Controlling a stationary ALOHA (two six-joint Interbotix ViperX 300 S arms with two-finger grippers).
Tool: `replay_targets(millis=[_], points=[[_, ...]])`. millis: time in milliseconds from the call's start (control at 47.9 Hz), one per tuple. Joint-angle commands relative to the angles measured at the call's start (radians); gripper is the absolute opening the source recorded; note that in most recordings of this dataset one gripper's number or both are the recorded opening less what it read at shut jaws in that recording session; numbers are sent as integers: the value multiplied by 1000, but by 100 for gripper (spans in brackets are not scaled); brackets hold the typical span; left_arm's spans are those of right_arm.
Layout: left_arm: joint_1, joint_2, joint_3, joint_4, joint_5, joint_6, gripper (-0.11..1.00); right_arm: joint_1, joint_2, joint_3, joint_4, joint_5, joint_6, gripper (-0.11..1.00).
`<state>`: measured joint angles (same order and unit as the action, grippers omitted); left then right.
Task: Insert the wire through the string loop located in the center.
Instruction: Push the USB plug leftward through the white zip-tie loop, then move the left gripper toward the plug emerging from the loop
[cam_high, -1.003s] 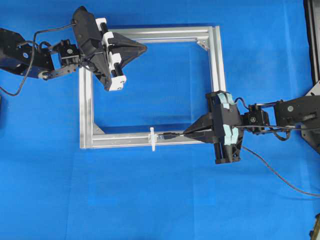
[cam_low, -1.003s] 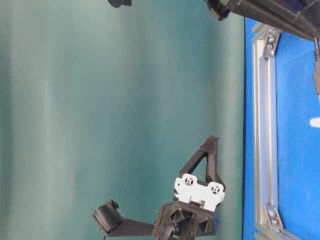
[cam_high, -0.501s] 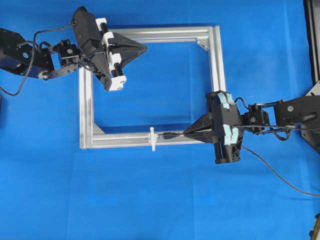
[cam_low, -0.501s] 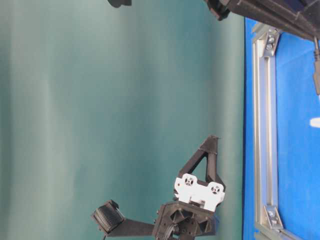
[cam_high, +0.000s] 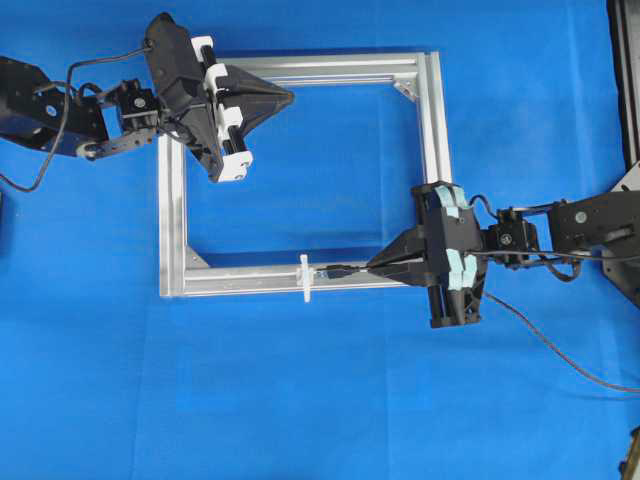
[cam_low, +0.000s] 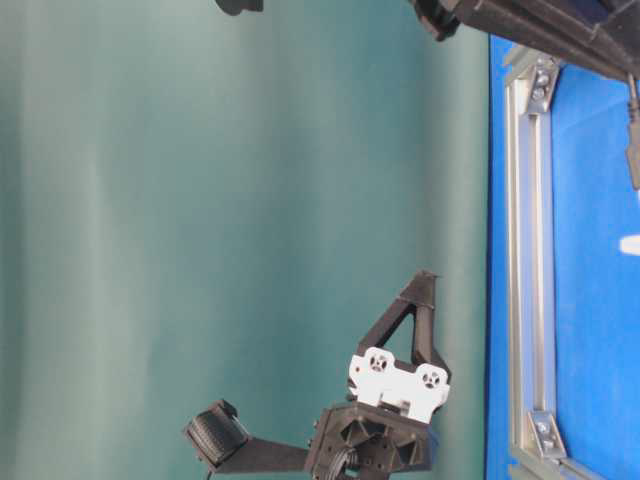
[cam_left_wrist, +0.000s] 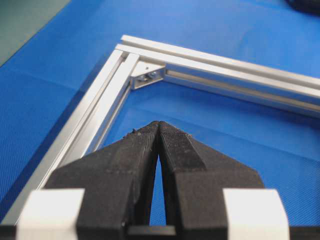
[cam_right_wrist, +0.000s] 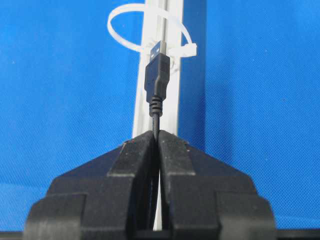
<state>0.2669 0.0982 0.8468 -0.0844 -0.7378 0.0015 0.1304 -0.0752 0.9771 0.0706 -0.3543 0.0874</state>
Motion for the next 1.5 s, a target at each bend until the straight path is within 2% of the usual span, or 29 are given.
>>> replay_targets(millis=[0, 460, 1149, 1483], points=[[-3, -29, -8, 2, -5, 2, 0, 0, -8, -8, 2, -9, 2, -3], [-2, -29, -8, 2, -5, 2, 0, 0, 2, -18, 2, -12, 2, -3], [-14, -29, -8, 2, -3, -2, 0, 3, 178, -238, 2, -15, 2, -3], [-14, -29, -8, 2, -3, 0, 0, 3, 186, -242, 2, -15, 2, -3]])
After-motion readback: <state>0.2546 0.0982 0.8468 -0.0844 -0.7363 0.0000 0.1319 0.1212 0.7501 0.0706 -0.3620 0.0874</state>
